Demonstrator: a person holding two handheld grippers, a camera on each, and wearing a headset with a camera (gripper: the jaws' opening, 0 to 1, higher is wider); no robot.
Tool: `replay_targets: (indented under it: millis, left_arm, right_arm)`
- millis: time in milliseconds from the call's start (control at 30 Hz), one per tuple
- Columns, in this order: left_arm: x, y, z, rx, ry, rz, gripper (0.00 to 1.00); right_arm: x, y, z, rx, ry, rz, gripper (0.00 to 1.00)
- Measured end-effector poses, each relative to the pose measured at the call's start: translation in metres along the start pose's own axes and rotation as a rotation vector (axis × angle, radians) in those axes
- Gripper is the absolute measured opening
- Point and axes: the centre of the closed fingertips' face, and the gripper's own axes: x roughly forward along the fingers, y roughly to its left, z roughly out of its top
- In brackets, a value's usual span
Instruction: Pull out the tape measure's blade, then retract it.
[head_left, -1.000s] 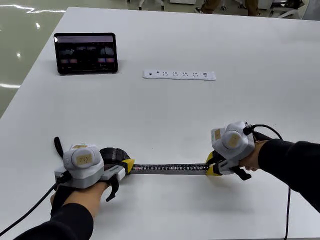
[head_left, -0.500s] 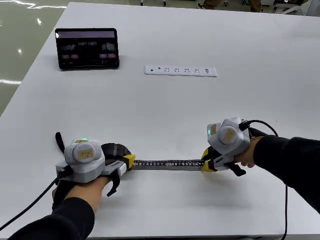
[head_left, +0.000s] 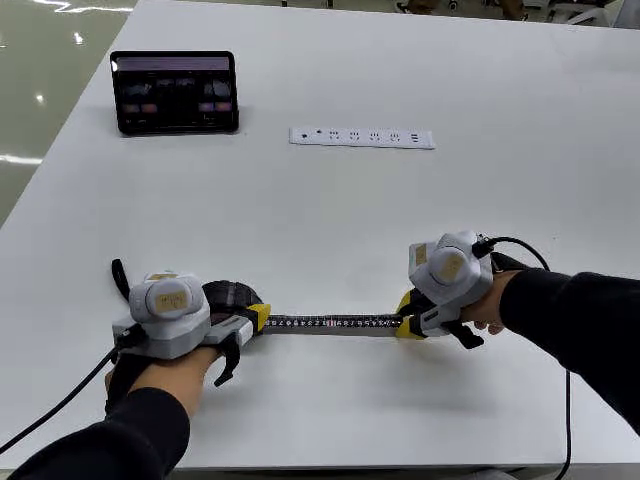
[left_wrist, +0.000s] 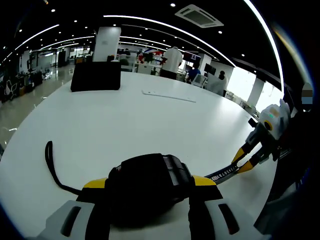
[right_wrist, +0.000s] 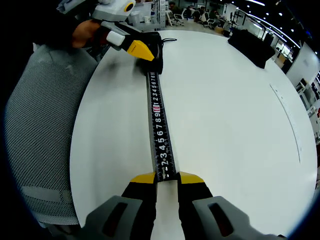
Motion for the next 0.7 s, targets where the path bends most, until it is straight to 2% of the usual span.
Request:
replay_targets:
  millis: [700]
  left_arm:
    - [0.0004,0.0008,0.0007,-0.006,-0.001,-0.001,0.59]
  right_arm:
    - [0.0053,-0.001,0.0103,0.014,-0.021,-0.003,0.11]
